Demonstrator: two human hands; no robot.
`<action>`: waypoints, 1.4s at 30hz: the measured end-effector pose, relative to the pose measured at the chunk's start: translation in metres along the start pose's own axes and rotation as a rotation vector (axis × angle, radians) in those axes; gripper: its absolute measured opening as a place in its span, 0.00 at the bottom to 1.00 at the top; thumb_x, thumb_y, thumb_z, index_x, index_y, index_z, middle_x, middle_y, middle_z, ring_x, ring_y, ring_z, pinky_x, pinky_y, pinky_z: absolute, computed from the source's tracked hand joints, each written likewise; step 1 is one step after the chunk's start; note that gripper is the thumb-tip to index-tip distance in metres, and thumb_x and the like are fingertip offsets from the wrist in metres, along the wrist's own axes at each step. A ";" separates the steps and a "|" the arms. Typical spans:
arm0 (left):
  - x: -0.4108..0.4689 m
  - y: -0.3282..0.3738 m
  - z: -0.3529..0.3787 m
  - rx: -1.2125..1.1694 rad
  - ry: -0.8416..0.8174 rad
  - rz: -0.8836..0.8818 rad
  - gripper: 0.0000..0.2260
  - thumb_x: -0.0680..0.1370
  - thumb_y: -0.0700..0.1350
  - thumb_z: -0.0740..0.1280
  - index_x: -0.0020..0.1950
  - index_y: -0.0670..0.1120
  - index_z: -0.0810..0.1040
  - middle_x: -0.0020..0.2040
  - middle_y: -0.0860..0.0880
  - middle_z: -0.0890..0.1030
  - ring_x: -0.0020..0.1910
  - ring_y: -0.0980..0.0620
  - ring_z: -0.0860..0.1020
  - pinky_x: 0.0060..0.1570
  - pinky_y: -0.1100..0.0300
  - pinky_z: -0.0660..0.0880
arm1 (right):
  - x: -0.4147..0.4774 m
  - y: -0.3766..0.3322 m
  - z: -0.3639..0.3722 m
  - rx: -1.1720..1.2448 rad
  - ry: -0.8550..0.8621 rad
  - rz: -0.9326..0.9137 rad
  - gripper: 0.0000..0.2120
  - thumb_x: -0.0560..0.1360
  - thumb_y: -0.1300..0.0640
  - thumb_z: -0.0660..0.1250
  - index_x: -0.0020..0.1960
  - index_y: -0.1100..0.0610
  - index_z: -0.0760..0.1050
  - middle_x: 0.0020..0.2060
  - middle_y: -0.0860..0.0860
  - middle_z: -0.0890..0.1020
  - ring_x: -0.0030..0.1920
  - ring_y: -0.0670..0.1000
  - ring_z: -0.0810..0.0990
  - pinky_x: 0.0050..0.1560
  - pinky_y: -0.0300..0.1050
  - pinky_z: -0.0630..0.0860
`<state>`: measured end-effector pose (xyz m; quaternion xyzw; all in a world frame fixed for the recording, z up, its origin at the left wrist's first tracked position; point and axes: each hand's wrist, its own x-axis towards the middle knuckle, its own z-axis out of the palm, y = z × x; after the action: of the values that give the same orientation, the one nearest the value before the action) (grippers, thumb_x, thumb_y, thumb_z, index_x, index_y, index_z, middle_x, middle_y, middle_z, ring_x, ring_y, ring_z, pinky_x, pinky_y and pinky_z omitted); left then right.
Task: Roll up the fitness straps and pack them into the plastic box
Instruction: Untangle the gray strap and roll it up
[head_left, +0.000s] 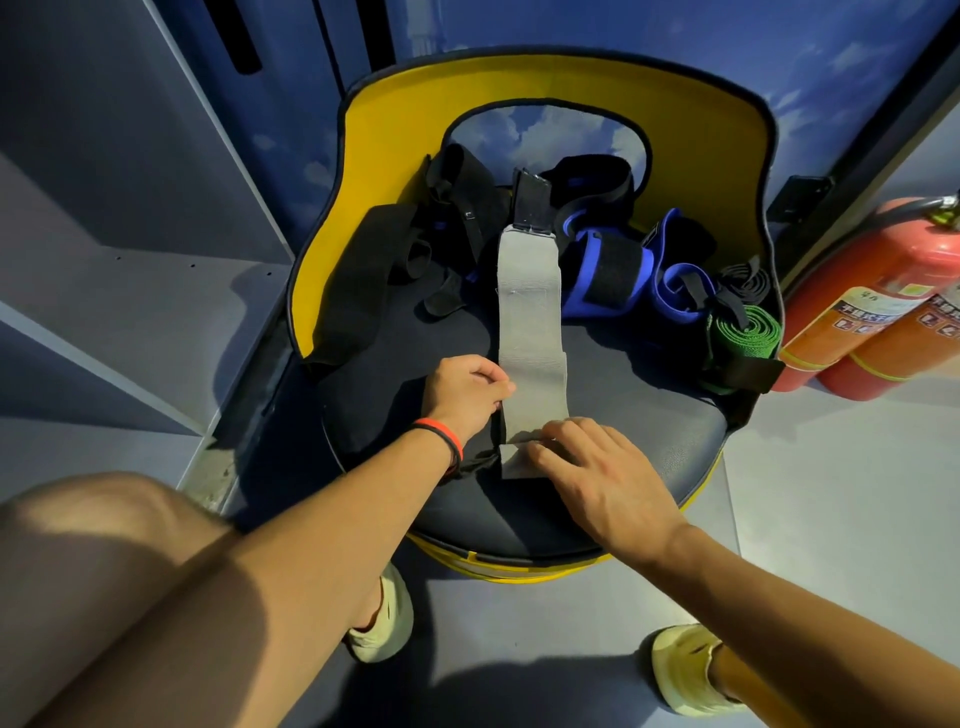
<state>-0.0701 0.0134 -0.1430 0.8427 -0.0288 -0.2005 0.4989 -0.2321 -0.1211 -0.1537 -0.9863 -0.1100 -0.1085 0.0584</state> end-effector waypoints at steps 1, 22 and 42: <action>0.000 0.000 0.000 0.000 0.001 0.000 0.07 0.73 0.38 0.76 0.37 0.49 0.84 0.36 0.49 0.84 0.40 0.49 0.85 0.48 0.49 0.84 | -0.002 0.000 0.002 0.001 -0.006 -0.006 0.14 0.82 0.55 0.62 0.66 0.55 0.75 0.62 0.56 0.78 0.59 0.59 0.76 0.57 0.53 0.77; -0.022 0.001 -0.007 0.097 -0.132 -0.082 0.05 0.73 0.39 0.76 0.44 0.44 0.81 0.38 0.45 0.85 0.41 0.47 0.85 0.48 0.52 0.84 | 0.014 0.018 -0.031 0.311 -0.350 0.048 0.23 0.80 0.52 0.67 0.75 0.52 0.72 0.66 0.53 0.77 0.63 0.55 0.74 0.65 0.45 0.70; 0.035 0.026 0.009 -0.039 -0.020 -0.076 0.13 0.74 0.40 0.77 0.57 0.41 0.84 0.43 0.47 0.84 0.43 0.52 0.81 0.50 0.58 0.78 | 0.014 0.018 -0.038 0.361 -0.427 0.108 0.21 0.82 0.50 0.63 0.74 0.51 0.72 0.65 0.51 0.76 0.62 0.53 0.74 0.63 0.47 0.74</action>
<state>-0.0376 -0.0155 -0.1351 0.8313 0.0021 -0.2282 0.5068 -0.2225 -0.1414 -0.1159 -0.9649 -0.0848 0.1265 0.2141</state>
